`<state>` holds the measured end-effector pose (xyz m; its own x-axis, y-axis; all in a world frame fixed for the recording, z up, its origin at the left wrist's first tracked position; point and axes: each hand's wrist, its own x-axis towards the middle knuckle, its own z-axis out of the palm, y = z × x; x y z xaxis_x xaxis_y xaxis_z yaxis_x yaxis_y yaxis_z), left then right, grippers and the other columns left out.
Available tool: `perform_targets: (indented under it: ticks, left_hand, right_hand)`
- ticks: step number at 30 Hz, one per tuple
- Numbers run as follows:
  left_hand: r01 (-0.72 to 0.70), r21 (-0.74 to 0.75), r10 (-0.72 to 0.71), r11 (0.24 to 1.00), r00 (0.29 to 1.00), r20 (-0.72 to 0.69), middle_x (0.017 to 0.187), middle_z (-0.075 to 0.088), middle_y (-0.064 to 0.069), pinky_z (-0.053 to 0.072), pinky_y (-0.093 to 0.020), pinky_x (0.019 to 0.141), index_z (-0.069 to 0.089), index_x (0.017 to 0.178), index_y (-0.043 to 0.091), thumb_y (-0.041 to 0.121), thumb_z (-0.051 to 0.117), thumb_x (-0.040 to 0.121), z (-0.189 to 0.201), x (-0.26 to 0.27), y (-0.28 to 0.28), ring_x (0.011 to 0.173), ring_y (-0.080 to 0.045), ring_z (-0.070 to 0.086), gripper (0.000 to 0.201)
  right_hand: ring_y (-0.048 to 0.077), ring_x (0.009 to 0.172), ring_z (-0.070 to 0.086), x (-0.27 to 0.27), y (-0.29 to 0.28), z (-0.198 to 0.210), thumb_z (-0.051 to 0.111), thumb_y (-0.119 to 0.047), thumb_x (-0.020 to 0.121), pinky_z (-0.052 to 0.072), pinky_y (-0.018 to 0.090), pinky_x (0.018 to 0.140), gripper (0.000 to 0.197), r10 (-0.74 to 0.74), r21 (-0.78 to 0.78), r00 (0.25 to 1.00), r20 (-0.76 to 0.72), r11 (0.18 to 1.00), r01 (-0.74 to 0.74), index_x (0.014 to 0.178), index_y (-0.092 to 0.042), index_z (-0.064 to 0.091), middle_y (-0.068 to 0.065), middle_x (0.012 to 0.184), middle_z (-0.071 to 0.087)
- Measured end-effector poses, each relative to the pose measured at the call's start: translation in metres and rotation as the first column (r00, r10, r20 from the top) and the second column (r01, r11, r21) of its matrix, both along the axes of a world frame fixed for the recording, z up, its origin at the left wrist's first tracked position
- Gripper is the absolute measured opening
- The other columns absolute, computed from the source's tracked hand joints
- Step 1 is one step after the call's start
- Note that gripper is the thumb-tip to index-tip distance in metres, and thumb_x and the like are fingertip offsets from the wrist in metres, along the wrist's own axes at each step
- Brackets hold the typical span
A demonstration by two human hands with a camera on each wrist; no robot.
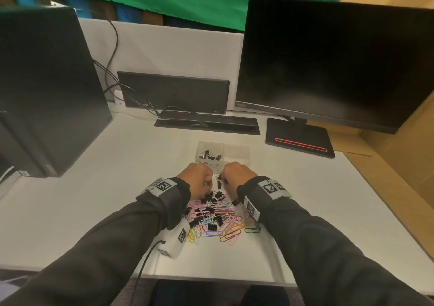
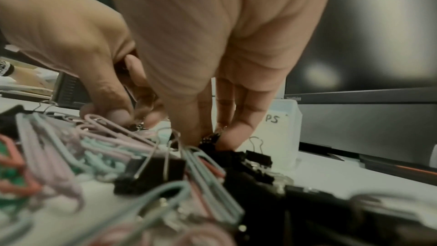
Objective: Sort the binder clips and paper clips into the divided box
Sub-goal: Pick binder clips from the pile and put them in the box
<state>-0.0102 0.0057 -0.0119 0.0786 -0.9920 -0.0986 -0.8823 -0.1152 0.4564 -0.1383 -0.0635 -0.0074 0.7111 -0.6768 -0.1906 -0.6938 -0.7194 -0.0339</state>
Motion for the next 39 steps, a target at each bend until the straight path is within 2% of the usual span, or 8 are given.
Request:
perform_targets:
  ticks: [8,14,17,21,25,32,37,39]
  left_hand:
    - [-0.095,-0.045,0.086,0.994,0.982,-0.169,0.085,0.070,-0.011,0.053,-0.036,0.085,0.029,0.054,0.017,-0.003,0.055,0.081,0.000,0.015,0.003,0.099,-0.028,0.068,0.043]
    - [-0.230,-0.132,0.162,0.964,0.906,-0.390,0.084,0.069,-0.019,0.055,-0.044,0.085,0.028,0.056,0.018,0.003,0.063,0.085,0.004,0.026,0.005,0.097,-0.023,0.069,0.048]
    - [-0.310,-0.124,0.186,0.943,0.795,-0.578,0.092,0.065,-0.031,0.055,-0.051,0.088,0.029,0.057,0.018,-0.001,0.061,0.086,0.006,0.034,0.001,0.098,-0.032,0.069,0.047]
    - [-0.399,-0.071,0.173,0.914,0.544,-0.821,0.081,0.061,-0.015,0.060,-0.023,0.077,0.030,0.061,0.014,-0.012,0.052,0.089,0.015,0.035,-0.003,0.092,-0.031,0.070,0.045]
    - [-0.464,-0.026,0.200,0.886,0.430,-0.880,0.100,0.066,-0.019,0.060,-0.024,0.073,0.030,0.059,0.014,-0.019,0.046,0.089,0.025,0.041,-0.017,0.090,-0.032,0.069,0.047]
    - [-0.562,0.114,0.458,0.819,0.522,-0.719,0.067,0.056,-0.013,0.038,-0.024,0.047,0.040,0.065,0.013,-0.006,0.029,0.093,0.042,0.040,-0.057,0.051,-0.020,0.047,0.036]
    - [-0.422,0.120,0.424,0.898,0.762,-0.490,0.069,0.053,-0.007,0.048,-0.031,0.060,0.056,0.113,-0.009,-0.001,0.039,0.094,0.052,0.018,-0.078,0.063,-0.022,0.053,0.027]
    - [-0.357,0.101,0.371,0.929,0.881,-0.295,0.089,0.062,-0.014,0.052,-0.038,0.079,0.055,0.118,-0.009,0.002,0.039,0.094,0.053,0.009,-0.078,0.082,-0.028,0.057,0.031]
  right_hand:
    - [0.027,0.099,0.064,-0.005,-0.005,0.004,0.059,-0.010,0.089,0.052,0.033,0.089,0.019,-0.074,0.115,0.978,0.195,0.992,0.052,0.100,-0.012,0.074,0.010,0.109,0.068]
    - [0.015,0.078,0.061,-0.024,-0.012,0.014,0.073,-0.018,0.082,0.049,0.023,0.075,0.012,-0.328,0.334,0.773,0.543,0.929,0.160,0.092,-0.015,0.078,0.000,0.092,0.072]
    - [0.016,0.062,0.064,-0.028,-0.021,0.017,0.076,-0.016,0.081,0.057,0.021,0.066,0.011,-0.457,0.496,0.627,0.630,0.859,0.128,0.091,-0.012,0.077,0.002,0.079,0.072]
    - [0.017,0.058,0.061,-0.017,-0.031,0.022,0.074,-0.009,0.081,0.057,0.024,0.064,0.009,-0.547,0.602,0.480,0.686,0.797,0.048,0.089,-0.007,0.075,0.009,0.074,0.070]
    - [0.021,0.061,0.061,0.009,-0.036,0.024,0.073,-0.005,0.081,0.060,0.031,0.071,0.006,-0.588,0.633,0.421,0.690,0.773,0.042,0.081,-0.011,0.075,0.011,0.073,0.069]
    - [0.017,0.070,0.069,0.035,-0.033,0.025,0.065,-0.008,0.088,0.047,0.006,0.047,0.023,-0.569,0.576,0.544,0.617,0.797,0.181,0.109,-0.012,0.071,0.005,0.105,0.067]
    - [0.019,0.072,0.072,0.000,-0.031,0.030,0.061,-0.012,0.089,0.059,0.022,0.068,0.020,-0.494,0.461,0.516,0.700,0.864,0.202,0.105,-0.016,0.072,0.003,0.106,0.071]
    - [0.017,0.082,0.069,-0.020,-0.028,0.030,0.060,-0.015,0.089,0.057,0.027,0.080,0.019,-0.404,0.340,0.621,0.672,0.913,0.225,0.102,-0.018,0.074,0.001,0.104,0.072]
